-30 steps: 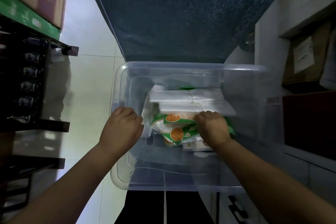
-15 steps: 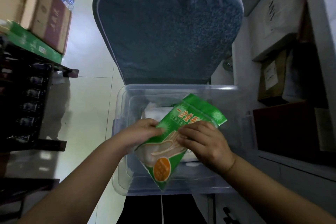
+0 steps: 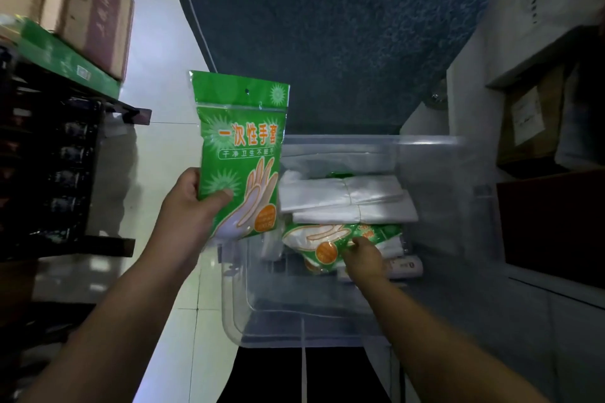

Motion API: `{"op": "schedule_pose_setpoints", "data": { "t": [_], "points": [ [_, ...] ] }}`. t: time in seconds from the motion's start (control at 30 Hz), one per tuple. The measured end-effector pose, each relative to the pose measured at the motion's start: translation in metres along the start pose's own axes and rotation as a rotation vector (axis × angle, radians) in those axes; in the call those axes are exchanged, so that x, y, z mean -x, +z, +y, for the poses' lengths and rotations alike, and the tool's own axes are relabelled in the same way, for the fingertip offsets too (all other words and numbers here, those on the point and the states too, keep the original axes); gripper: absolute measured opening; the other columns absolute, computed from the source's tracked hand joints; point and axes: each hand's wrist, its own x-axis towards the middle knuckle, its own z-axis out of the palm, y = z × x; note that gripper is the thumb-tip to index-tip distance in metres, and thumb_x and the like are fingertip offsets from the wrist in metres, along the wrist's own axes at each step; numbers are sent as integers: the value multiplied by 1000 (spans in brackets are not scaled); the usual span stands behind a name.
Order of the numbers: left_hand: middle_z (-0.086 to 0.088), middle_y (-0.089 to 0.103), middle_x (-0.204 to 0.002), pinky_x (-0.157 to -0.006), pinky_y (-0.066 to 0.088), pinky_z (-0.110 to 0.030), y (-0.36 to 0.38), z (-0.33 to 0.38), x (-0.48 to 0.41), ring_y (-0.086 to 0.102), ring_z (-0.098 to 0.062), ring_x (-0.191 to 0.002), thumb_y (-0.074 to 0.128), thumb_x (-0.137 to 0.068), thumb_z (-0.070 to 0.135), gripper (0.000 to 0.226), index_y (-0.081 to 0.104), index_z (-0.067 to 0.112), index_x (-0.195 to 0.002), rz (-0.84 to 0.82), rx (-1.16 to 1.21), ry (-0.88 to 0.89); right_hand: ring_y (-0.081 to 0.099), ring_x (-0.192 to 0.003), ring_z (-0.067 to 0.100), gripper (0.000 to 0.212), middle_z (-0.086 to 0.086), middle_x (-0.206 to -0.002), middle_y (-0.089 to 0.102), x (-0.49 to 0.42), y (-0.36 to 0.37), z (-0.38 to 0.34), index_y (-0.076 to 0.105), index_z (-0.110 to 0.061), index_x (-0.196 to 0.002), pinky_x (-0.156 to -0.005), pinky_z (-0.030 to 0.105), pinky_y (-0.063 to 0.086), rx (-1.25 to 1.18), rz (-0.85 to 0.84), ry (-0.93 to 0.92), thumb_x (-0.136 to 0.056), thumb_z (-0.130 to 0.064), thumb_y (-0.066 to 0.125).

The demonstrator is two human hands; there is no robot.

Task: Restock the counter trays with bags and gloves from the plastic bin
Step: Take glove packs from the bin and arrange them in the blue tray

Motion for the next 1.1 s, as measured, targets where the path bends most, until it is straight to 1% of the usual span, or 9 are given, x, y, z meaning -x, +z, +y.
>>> {"op": "schedule_pose_setpoints", "data": {
  "t": [0.2, 0.3, 0.37, 0.47, 0.53, 0.6, 0.73, 0.93, 1.1],
  "points": [
    [8, 74, -86, -65, 50, -30, 0, -12, -1, 71, -10, -78, 64, -70, 21, 20, 65, 33, -86, -13, 12, -9, 61, -93, 36, 33, 24, -108, 63, -27, 34, -26, 57, 10, -110, -76, 33, 47, -742, 60, 416, -86, -12, 62],
    [7, 74, -88, -65, 51, -27, 0, -8, -1, 70, -10, -79, 63, -77, 12, 20, 64, 28, -89, -44, -9, 11, 61, -73, 25, 7, 12, -86, 61, -29, 27, -31, 59, -4, -82, -65, 32, 53, -776, 9, 392, -88, -7, 58],
    [8, 73, -85, -61, 49, -23, -1, -4, -2, 69, -7, -76, 62, -80, 10, 20, 64, 28, -88, -54, -41, 37, 53, -66, 21, 25, 9, -73, 55, -25, 20, -32, 51, -11, -62, -57, 26, 46, -712, 22, 359, -86, -2, 56],
    [4, 72, -82, -62, 49, -26, -3, 7, -2, 67, -9, -73, 62, -80, 8, 19, 62, 27, -83, -69, -89, 78, 45, -60, 22, 26, 13, -67, 49, -5, 4, -34, 48, -9, -59, -49, 23, 41, -769, 117, 344, -82, 2, 54],
    [-1, 71, -83, -65, 49, -32, -4, 16, -1, 65, -16, -76, 62, -78, 9, 16, 62, 25, -83, -101, -108, 86, 48, -64, 23, 18, 13, -69, 50, 17, -13, -34, 50, -7, -68, -59, 28, 43, -863, 139, 328, -84, 2, 51],
    [-6, 70, -85, -69, 49, -35, -4, 22, 1, 65, -23, -78, 62, -78, 8, 14, 61, 21, -84, -148, -129, 74, 49, -68, 24, 14, 15, -72, 50, 43, -34, -33, 51, -6, -72, -64, 33, 41, -852, 155, 251, -83, 1, 51],
    [-1, 71, -82, -68, 49, -33, -2, 42, 14, 67, -21, -78, 62, -81, 9, 13, 61, 22, -81, -230, -173, 84, 42, -59, 17, 24, 7, -60, 45, 105, -92, -41, 45, -10, -63, -54, 29, 36, -769, 275, 36, -79, 5, 55],
    [-10, 70, -89, -78, 51, -44, 15, 79, 37, 65, -27, -83, 62, -83, 12, 7, 63, 16, -89, -283, -227, 151, 48, -53, 12, 33, 4, -59, 51, 185, -171, -70, 46, -14, -63, -47, 21, 42, -1045, 336, -269, -80, 11, 59],
    [-12, 69, -90, -79, 51, -40, 46, 122, 68, 65, -29, -88, 55, -87, 3, 17, 63, 14, -97, -442, -60, 123, 62, -66, 21, 37, 11, -76, 68, 222, -201, -81, 60, -9, -96, -59, 28, 53, -1304, 341, -414, -75, 21, 54]
  ]
}}
